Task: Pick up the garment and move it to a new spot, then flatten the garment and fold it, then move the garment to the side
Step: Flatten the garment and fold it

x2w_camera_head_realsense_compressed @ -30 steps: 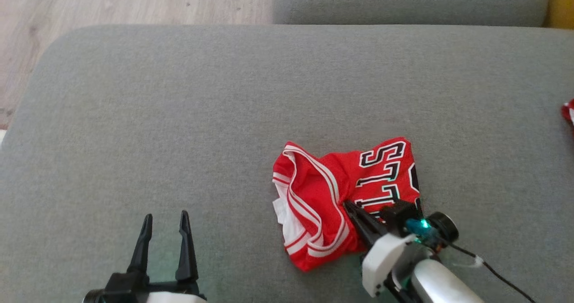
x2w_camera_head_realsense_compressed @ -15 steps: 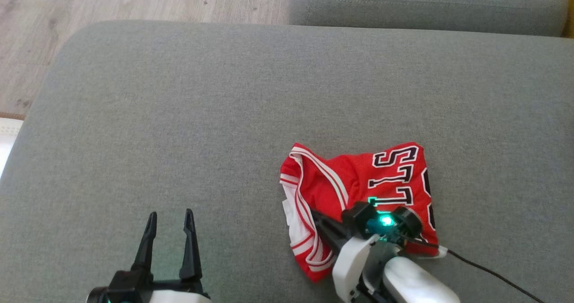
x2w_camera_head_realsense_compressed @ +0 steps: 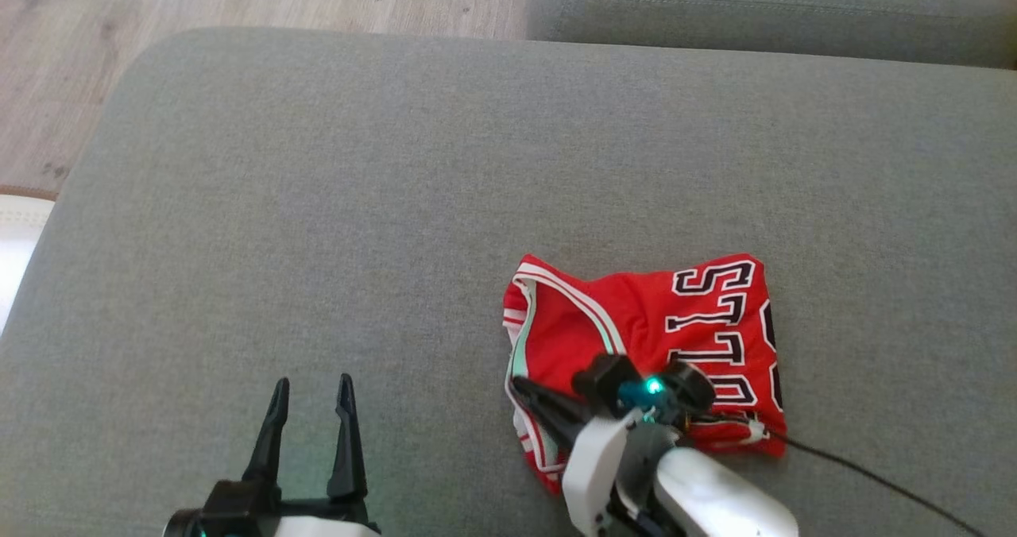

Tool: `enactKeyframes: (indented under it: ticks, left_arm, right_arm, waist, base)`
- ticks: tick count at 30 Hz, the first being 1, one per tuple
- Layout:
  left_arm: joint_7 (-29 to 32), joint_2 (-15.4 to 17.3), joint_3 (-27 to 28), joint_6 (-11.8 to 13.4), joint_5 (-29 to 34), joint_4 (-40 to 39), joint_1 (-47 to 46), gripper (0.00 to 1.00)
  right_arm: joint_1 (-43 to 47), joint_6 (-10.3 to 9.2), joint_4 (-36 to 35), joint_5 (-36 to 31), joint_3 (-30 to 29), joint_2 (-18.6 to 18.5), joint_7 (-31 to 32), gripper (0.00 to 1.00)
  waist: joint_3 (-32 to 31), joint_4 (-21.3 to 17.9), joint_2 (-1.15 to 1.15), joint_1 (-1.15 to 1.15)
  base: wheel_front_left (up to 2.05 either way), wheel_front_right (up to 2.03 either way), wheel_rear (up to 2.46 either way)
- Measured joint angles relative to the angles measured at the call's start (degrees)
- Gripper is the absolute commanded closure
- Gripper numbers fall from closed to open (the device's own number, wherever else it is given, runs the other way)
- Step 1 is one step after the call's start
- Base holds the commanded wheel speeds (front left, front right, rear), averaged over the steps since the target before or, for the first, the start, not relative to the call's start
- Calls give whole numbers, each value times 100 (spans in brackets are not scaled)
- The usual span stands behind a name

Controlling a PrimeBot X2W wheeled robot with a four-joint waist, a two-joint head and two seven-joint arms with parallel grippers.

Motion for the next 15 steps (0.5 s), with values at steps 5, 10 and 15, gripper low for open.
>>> enactKeyframes:
  ticks: [5,10,15]
  left_arm:
    - [0,0,33,0,0,27,-3,0]
    - [0,0,190,0,2,40,1,0]
    - [0,0,288,-2,5,37,18,0]
  right_arm:
    - [-229,0,-26,267,71,1,-152,100]
    - [-227,0,-94,291,-256,2,-423,100]
    - [-154,0,-255,-30,-970,2,-684,51]
  waist:
    - [-28,-76,0,0]
    - [-121,-276,0,0]
    - [-239,-467,0,0]
  base:
    - [0,0,0]
    - [0,0,0]
    - [0,0,0]
